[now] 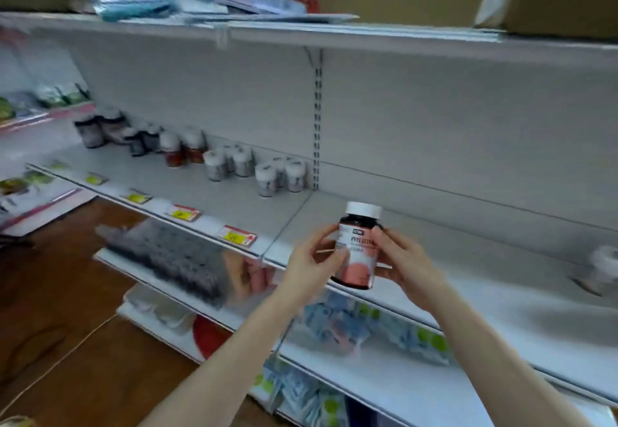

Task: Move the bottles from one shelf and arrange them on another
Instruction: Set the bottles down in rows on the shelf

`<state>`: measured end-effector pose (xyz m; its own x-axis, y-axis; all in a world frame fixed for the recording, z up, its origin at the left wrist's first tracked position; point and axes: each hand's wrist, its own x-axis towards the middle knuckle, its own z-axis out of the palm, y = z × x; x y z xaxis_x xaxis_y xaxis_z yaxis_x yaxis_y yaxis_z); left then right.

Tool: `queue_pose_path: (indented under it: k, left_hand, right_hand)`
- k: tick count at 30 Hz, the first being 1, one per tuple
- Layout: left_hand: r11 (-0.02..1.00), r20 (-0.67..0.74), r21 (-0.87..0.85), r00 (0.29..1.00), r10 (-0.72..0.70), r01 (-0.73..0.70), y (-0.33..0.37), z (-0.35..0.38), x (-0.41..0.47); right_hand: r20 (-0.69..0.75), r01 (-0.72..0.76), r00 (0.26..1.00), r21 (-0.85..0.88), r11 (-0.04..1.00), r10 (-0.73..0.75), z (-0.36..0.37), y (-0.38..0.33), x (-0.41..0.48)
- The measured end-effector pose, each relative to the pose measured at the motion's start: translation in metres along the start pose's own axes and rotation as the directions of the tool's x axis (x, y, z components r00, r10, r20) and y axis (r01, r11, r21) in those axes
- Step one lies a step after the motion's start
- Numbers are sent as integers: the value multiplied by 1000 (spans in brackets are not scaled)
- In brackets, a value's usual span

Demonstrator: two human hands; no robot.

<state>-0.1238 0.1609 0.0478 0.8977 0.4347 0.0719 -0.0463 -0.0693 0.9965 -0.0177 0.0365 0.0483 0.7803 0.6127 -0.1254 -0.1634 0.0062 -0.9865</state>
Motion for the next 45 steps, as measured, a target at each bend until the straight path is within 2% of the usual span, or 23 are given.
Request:
queue_pose_path:
  k: [6, 11, 16, 21, 28, 34, 40, 45]
  left_hand:
    - [1000, -220, 7, 975, 18, -17, 4, -144, -31]
    - [999, -383, -47, 924, -14, -4, 1, -233, -43]
    - [981, -409, -192, 908, -88, 8, -6, -312, -38]
    - [993, -458, -118, 888, -41, -15, -10, -386, -5]
    - [988, -562, -140, 827, -21, -71, 0, -485, 26]
    - [994, -642, -105, 766, -38, -39, -11, -581, 33]
    - [998, -639, -60, 768, -46, 10, -26, -694, 61]
    - [996, -590, 26, 806, -55, 87, -31, -773, 101]
  right_hand:
    - [227, -26, 974, 25, 999, 20, 147, 4, 36]
    - [406, -25, 914, -13, 1000, 28, 243, 7, 74]
    - [539, 3, 842, -12, 1000, 4, 326, 14, 115]
    - [641, -1, 767, -5, 1000, 4, 400, 4, 171]
    - [745, -36, 667, -13, 999, 34, 510, -10, 239]
    - [791, -12, 610, -49, 999, 46, 607, 4, 275]
    - [798, 86, 599, -139, 987, 60, 702, 10, 319]
    - [741, 155, 670, -190, 969, 39, 756, 15, 358]
